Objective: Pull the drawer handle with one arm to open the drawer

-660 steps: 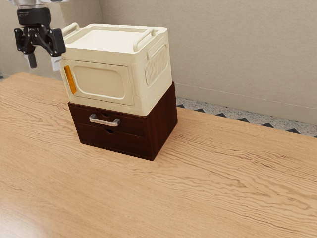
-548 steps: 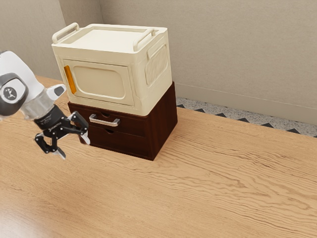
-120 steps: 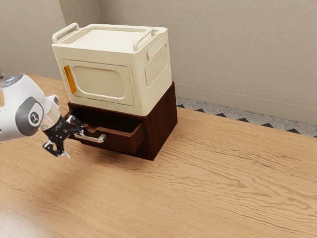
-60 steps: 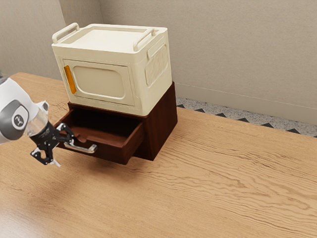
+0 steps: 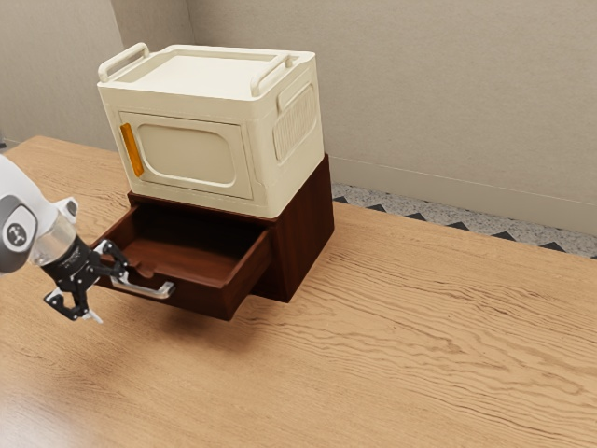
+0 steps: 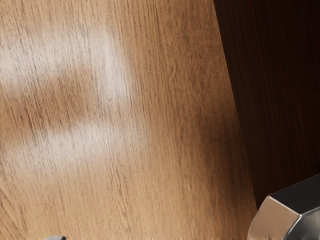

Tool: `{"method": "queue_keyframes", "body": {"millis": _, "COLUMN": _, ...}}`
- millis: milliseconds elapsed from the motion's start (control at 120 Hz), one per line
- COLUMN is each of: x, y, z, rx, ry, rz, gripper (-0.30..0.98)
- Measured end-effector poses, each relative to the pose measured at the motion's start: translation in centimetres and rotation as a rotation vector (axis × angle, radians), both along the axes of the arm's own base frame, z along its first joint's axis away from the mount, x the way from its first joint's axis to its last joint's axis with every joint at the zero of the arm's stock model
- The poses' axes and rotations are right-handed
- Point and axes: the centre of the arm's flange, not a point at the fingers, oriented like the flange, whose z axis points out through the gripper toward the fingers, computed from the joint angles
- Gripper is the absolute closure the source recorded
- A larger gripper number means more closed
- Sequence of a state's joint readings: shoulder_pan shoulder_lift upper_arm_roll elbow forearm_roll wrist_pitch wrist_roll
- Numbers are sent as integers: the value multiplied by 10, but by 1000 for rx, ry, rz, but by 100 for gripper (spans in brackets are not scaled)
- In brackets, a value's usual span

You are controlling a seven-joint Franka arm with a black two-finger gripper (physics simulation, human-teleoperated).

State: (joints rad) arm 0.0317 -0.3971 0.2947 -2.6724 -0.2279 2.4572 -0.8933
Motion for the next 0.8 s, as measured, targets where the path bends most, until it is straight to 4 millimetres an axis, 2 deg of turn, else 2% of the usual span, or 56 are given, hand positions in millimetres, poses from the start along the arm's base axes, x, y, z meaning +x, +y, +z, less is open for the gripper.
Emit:
{"method": "queue_keyframes", "body": {"millis": 300, "x": -1, "y": -6, "z": 6, "rx": -8, "ry": -3, "rz": -21, "gripper": 15}}
{"method": "queue_keyframes", "body": {"millis": 375, "x": -2, "y": -8, "z": 19, "rx": -9, "ry": -31, "rz": -32, "gripper": 14}}
{"method": "queue_keyframes", "body": {"millis": 400, "x": -3, "y": -9, "z": 29, "rx": -2, "ry": -48, "rz": -42, "gripper": 14}}
{"method": "queue_keyframes", "body": {"millis": 433, "x": 0, "y": -5, "z": 50, "rx": 15, "ry": -77, "rz": -54, "gripper": 13}}
{"method": "queue_keyframes", "body": {"millis": 450, "x": 9, "y": 3, "z": 72, "rx": 26, "ry": -102, "rz": -51, "gripper": 12}}
{"method": "queue_keyframes", "body": {"millis": 492, "x": 52, "y": 38, "z": 154, "rx": 70, "ry": -155, "rz": -40, "gripper": 10}}
{"method": "queue_keyframes", "body": {"millis": 517, "x": 72, "y": 46, "z": 199, "rx": 98, "ry": -175, "rz": -54, "gripper": 9}}
{"method": "queue_keyframes", "body": {"millis": 558, "x": 92, "y": 36, "z": 265, "rx": 146, "ry": -212, "rz": -121, "gripper": 8}}
{"method": "queue_keyframes", "body": {"millis": 583, "x": 98, "y": 24, "z": 294, "rx": 169, "ry": -222, "rz": -169, "gripper": 7}}
{"method": "queue_keyframes", "body": {"millis": 625, "x": 103, "y": -7, "z": 338, "rx": 213, "ry": -247, "rz": -281, "gripper": 6}}
{"method": "queue_keyframes", "body": {"millis": 667, "x": 105, "y": -46, "z": 366, "rx": 261, "ry": -245, "rz": -406, "gripper": 6}}
{"method": "queue_keyframes", "body": {"millis": 700, "x": 107, "y": -69, "z": 376, "rx": 293, "ry": -227, "rz": -491, "gripper": 5}}
{"method": "queue_keyframes", "body": {"millis": 733, "x": 112, "y": -77, "z": 376, "rx": 312, "ry": -194, "rz": -552, "gripper": 5}}
{"method": "queue_keyframes", "body": {"millis": 800, "x": 114, "y": -81, "z": 370, "rx": 332, "ry": -134, "rz": -642, "gripper": 4}}
